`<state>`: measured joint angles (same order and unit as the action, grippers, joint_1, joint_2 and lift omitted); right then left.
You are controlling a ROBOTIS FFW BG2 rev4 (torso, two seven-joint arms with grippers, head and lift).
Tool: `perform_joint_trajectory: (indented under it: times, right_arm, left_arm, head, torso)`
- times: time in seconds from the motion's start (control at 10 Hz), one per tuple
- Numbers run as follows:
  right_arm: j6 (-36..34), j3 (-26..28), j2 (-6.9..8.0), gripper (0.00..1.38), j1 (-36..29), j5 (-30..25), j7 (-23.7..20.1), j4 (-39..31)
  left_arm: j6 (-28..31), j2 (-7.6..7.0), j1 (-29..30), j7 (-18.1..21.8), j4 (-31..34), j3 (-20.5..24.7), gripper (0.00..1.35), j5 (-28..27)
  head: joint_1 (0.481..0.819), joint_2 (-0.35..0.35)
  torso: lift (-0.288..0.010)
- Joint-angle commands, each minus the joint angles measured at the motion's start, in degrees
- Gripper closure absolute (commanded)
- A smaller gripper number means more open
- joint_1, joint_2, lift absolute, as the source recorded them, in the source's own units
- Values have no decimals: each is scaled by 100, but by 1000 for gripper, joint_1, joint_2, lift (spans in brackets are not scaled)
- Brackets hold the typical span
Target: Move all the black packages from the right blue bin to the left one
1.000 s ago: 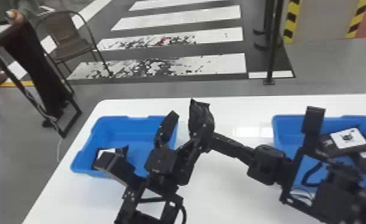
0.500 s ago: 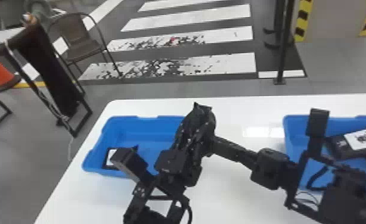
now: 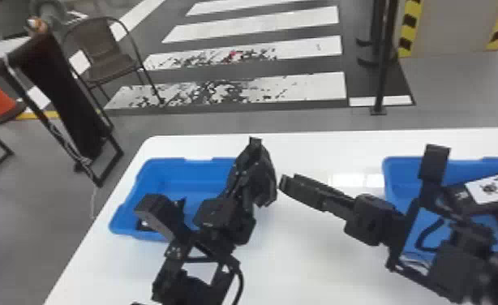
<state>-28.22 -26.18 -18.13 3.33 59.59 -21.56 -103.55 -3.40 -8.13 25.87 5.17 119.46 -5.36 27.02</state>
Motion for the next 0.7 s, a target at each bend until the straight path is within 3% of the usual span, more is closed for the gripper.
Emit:
perform_joint_trajectory:
  times: [0.0,0.2,0.4,0.5,0.6]
  right_arm:
    - [179,207,11,38,-136,-6,-67,125]
    - [319,595,29,182,-333,-143,-94,153]
    - [460,1407,161,202,-544,-989,-59,55]
    - [460,1864,222,202,-741,-1846,179,-339]
    - [362,2218,275,196,-994,-2588,609,-845]
  left_arm:
    - [-125,66,-239,-77,-408,581,1211,-531]
    - [-519,163,-717,-411,-1364,1290,1211,-1559]
    - [-701,180,-1181,-719,-2348,1644,1154,-2519]
    - [-589,180,-1125,-710,-2391,1678,637,-2439]
    - [-884,207,-1026,-692,-2391,1678,110,-2428]
  head:
    - [695,287]
    - [695,338]
    - [695,350]
    - [695,350]
    - [695,336]
  torso:
    - [-154]
    - [-154]
    - [-154]
    - [-154]
    - [-154]
